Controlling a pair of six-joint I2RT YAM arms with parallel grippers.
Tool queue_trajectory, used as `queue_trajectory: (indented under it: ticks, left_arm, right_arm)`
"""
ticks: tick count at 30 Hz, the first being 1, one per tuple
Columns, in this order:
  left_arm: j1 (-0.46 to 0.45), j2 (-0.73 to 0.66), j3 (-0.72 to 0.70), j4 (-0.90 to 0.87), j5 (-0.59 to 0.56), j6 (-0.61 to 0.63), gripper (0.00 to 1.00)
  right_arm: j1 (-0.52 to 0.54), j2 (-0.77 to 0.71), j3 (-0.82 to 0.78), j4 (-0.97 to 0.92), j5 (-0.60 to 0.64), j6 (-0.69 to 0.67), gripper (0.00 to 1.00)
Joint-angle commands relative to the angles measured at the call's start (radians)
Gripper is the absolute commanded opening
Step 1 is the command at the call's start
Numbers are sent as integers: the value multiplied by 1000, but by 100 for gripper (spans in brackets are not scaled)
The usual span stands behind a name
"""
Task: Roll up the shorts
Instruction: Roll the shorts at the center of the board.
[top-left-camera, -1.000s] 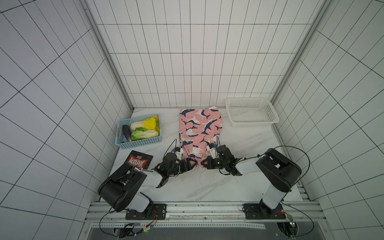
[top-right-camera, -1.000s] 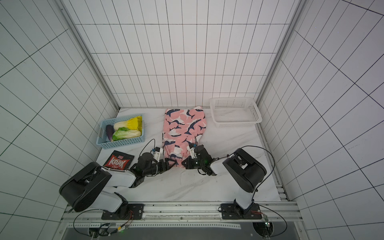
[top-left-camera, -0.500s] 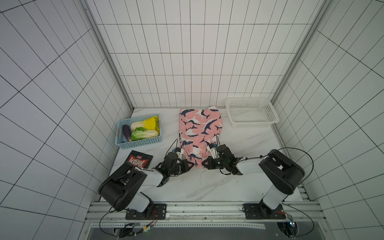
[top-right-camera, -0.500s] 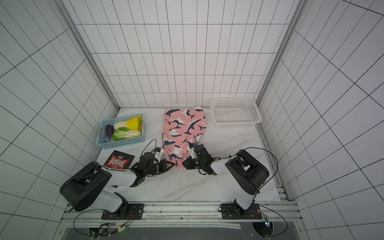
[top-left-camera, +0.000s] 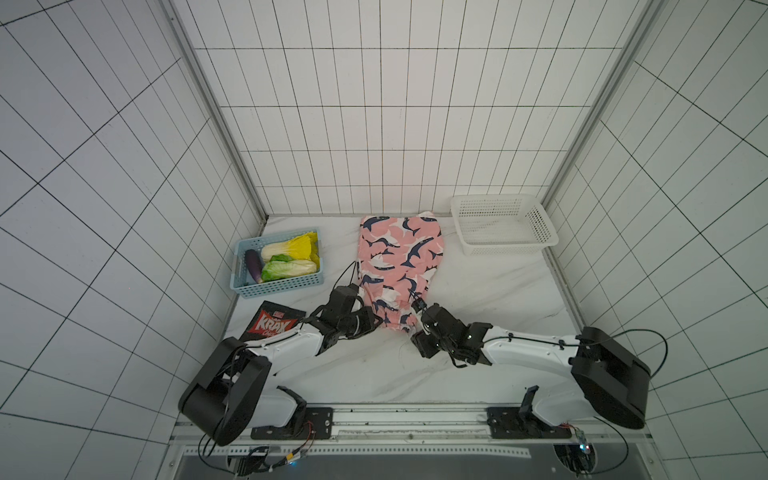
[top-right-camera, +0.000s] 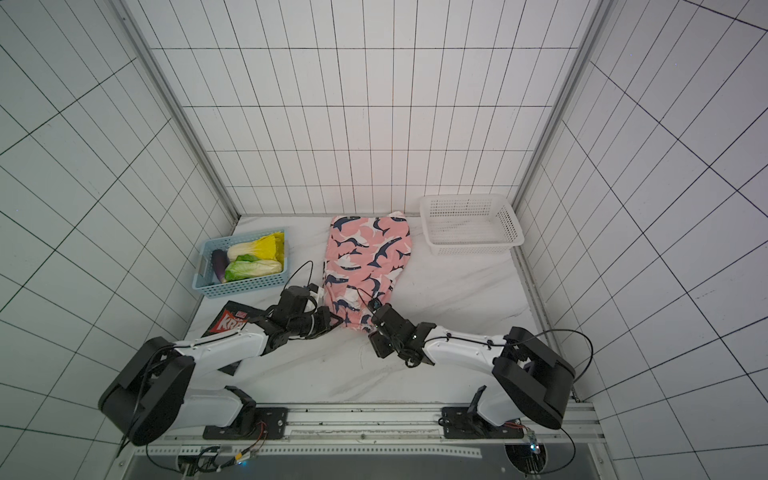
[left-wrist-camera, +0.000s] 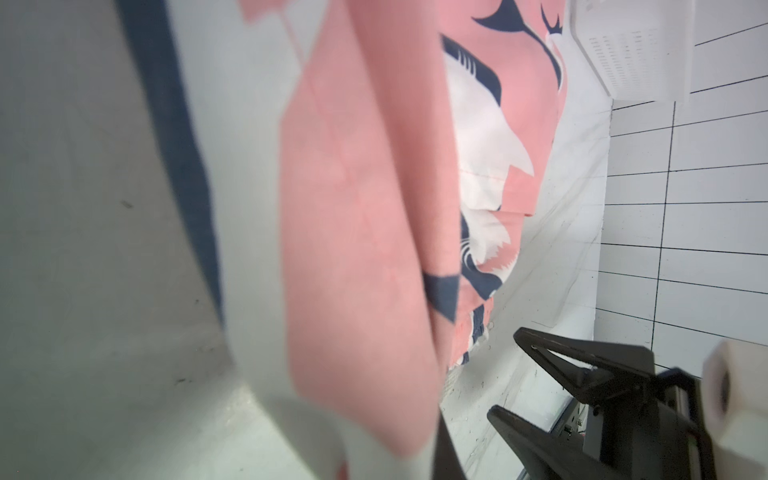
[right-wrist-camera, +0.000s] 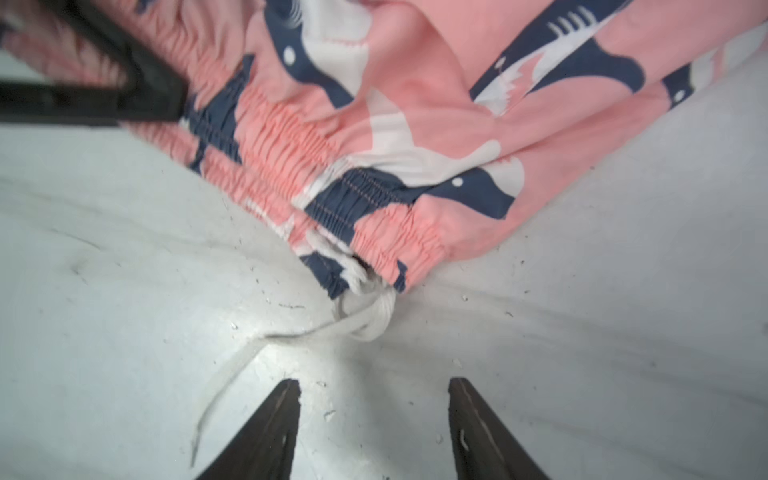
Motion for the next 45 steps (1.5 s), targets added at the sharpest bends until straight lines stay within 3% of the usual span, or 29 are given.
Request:
queue_trajectory:
  ticks: [1,7,20,25,30,33,37,39,43,45]
  left_arm:
    - [18,1,41,-143,45,45,0]
    - [32,5,76,-167,91,47,0]
    - [63,-68,106,-199,175,12,0]
    - [73,-80,115,-201,191,2,0]
    - [83,-85,112,-211,196,-1,0]
    - [89,-88,110,-227,199,5,0]
    - [103,-105,98,-248,188,11,0]
    - [111,-118,91,-265,174,15,0]
    - [125,-170,97,-350,94,37,46]
    - [129,-212,97,-395,38,42,60]
  right_arm:
    - [116,-26,-38,72,275,-234,84]
    - [155,28,-81,253,236,-464,84]
    - [150,264,-62,474,282,-633,83]
    - [128,334,-38,528,319,-682,78]
    - [109,372,-32,551,367,-702,62]
    - [110,362,-37,560,372,-716,41]
    - [111,318,-15,454,328,-704,1]
    - [114,298,7,364,278,-680,0]
    - [115,251,61,169,150,-629,0]
    - [112,236,93,70,77,-618,0]
